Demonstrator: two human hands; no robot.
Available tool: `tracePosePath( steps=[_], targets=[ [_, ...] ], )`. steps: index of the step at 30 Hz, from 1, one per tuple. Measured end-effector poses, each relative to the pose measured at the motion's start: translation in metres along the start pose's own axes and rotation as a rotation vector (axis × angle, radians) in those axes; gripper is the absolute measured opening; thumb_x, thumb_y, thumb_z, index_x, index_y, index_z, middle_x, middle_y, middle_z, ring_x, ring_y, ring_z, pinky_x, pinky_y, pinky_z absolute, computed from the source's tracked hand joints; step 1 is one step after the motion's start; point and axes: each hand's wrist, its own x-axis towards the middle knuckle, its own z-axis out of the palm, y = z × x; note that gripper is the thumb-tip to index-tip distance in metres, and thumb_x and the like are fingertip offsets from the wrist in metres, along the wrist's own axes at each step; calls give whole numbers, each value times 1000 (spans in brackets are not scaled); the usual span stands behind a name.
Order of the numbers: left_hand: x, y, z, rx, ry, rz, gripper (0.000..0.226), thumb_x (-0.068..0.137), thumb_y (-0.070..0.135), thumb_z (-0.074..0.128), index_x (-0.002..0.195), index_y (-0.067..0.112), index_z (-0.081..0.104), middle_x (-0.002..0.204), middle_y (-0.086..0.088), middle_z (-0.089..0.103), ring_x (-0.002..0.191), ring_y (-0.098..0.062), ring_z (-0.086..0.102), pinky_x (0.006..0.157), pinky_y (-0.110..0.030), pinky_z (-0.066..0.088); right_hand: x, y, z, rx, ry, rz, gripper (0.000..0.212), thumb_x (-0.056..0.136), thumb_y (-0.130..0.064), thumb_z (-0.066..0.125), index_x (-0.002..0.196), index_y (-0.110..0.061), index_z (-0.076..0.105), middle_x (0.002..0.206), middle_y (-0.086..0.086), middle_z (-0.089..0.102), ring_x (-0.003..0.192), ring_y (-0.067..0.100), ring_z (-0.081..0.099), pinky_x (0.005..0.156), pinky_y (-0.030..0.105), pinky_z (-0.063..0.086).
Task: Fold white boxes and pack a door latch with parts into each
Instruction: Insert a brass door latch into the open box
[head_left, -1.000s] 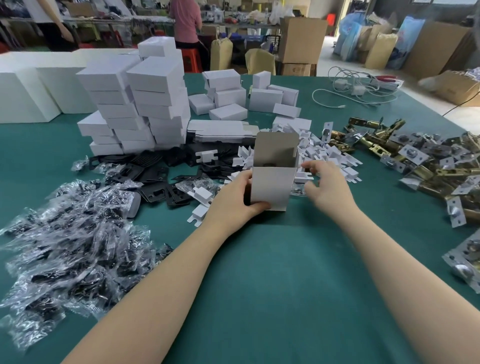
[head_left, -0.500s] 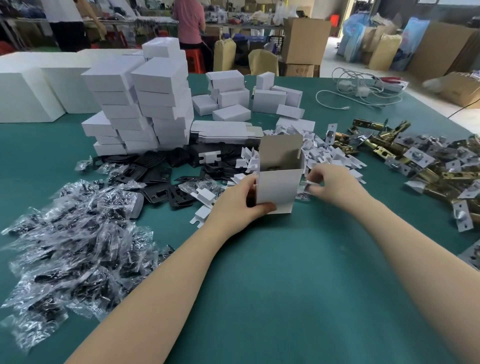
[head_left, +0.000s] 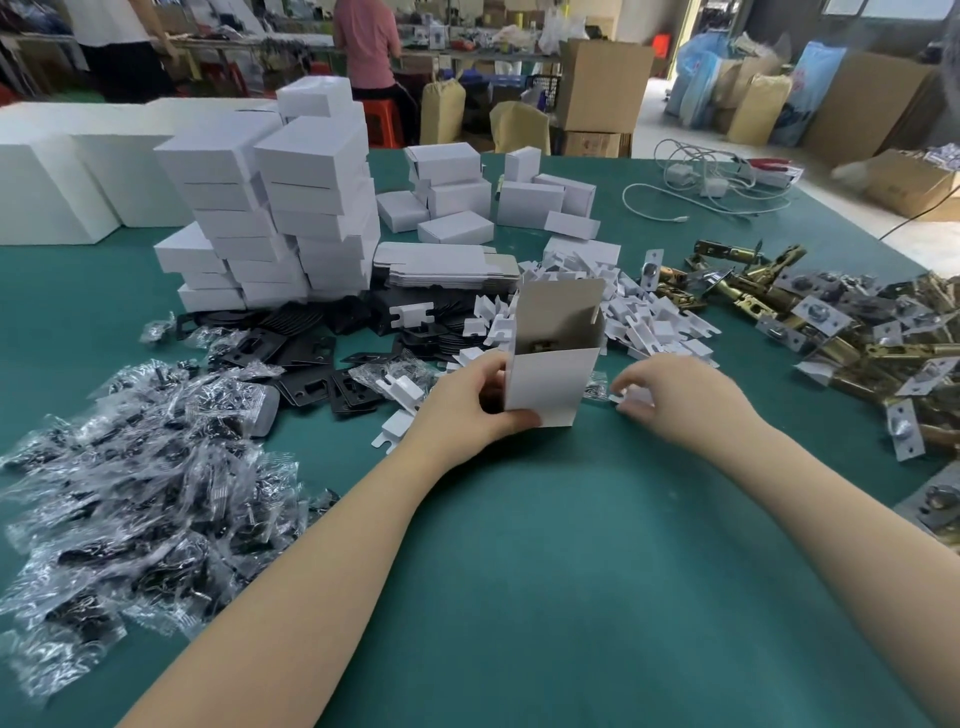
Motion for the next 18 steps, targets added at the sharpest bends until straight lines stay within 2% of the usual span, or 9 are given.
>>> tracePosePath(
  steps=[2,4,6,8,9,11,13,16,18],
  targets=[
    [1,-1,0,-15,-5,3,49,70,31,82,101,60,57,99,24,70,91,3,68,86,-24,53,0,-1,-8,210,204,26,30,92,-24,63,121,-26,66,112,5,66,100,23,58,83,33,47],
    [0,-1,0,-14,-9,1,51,71,28,83,103,58,57,99,24,70,92,4,67,86,-27,53,-3,-11,-21,543,473,17,35,89,-18,67,123,-25,63,100,2,64,83,18,58,78,31,48],
    [0,-2,0,-15,-9,-2,51,69,30,82,105,56,57,99,23,70,92,4,67,87,-29,53,-9,-27,-37,845,701,-96,35,89,-15,69,120,-26,59,96,0,61,79,14,61,76,25,51],
    [0,-1,1,-13,-5,-5,50,67,35,80,107,54,58,100,21,71,94,2,67,89,-33,54,-16,-40,-49,934,829,-234,28,90,-14,69,114,-23,57,100,4,62,84,12,67,78,22,52],
    [0,0,1,-13,-4,-8,50,66,37,79,108,55,58,100,19,71,94,1,67,90,-35,54,-18,-45,-53,898,846,-300,26,90,-15,69,112,-22,58,102,5,64,86,11,67,79,22,52],
    [-1,1,1,-10,-2,-10,50,65,38,78,108,56,58,100,18,71,94,0,67,91,-38,54,-19,-51,-56,776,813,-386,23,89,-16,71,108,-21,61,100,-6,63,86,11,65,78,23,51],
    [-1,2,0,-4,-5,-11,50,66,39,78,109,56,58,100,19,71,94,0,67,92,-39,54,-17,-54,-51,698,745,-393,19,87,-14,72,104,-16,64,97,-14,61,84,14,61,77,25,50],
    [-2,4,0,-11,-4,-13,49,65,39,78,106,58,58,99,19,71,93,0,68,91,-40,55,-14,-55,-42,661,666,-348,18,86,-12,74,102,-11,66,93,-11,62,84,15,60,78,28,48],
    [-3,6,0,-17,-1,-17,50,66,37,78,105,61,56,99,20,71,93,-1,68,91,-40,55,-13,-54,-37,578,682,-331,17,85,-11,74,101,-11,67,94,-10,62,87,13,57,82,27,46]
  ],
)
